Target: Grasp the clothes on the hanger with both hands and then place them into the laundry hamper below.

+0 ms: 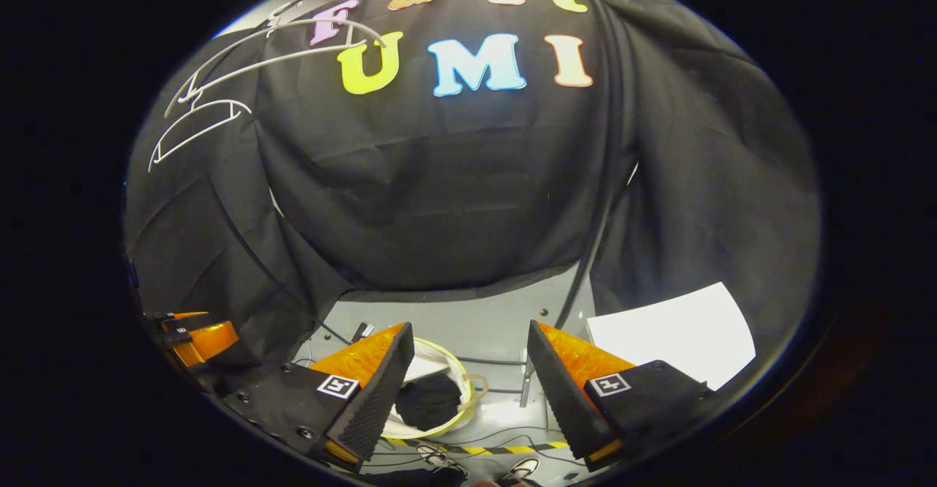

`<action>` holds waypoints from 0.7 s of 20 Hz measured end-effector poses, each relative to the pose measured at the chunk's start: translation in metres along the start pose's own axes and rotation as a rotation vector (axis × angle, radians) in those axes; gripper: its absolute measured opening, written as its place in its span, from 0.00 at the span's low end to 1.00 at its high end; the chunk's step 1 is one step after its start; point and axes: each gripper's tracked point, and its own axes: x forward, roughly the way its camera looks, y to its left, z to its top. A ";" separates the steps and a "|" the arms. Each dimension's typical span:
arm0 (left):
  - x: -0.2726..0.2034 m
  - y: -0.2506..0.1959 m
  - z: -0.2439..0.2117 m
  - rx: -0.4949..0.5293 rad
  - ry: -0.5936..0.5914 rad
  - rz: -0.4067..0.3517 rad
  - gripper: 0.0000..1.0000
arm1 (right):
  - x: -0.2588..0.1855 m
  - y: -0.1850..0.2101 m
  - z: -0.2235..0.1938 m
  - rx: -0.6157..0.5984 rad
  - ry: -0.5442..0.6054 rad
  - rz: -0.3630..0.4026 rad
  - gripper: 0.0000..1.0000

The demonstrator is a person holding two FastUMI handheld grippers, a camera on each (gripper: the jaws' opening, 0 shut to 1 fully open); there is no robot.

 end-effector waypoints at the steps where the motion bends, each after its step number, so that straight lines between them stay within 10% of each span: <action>1: -0.012 -0.007 0.010 0.007 -0.022 0.014 0.96 | -0.008 -0.012 0.007 -0.001 -0.021 -0.003 0.98; 14: -0.227 -0.092 0.247 -0.026 -0.556 0.196 0.95 | -0.144 -0.093 0.182 -0.038 -0.588 0.014 0.98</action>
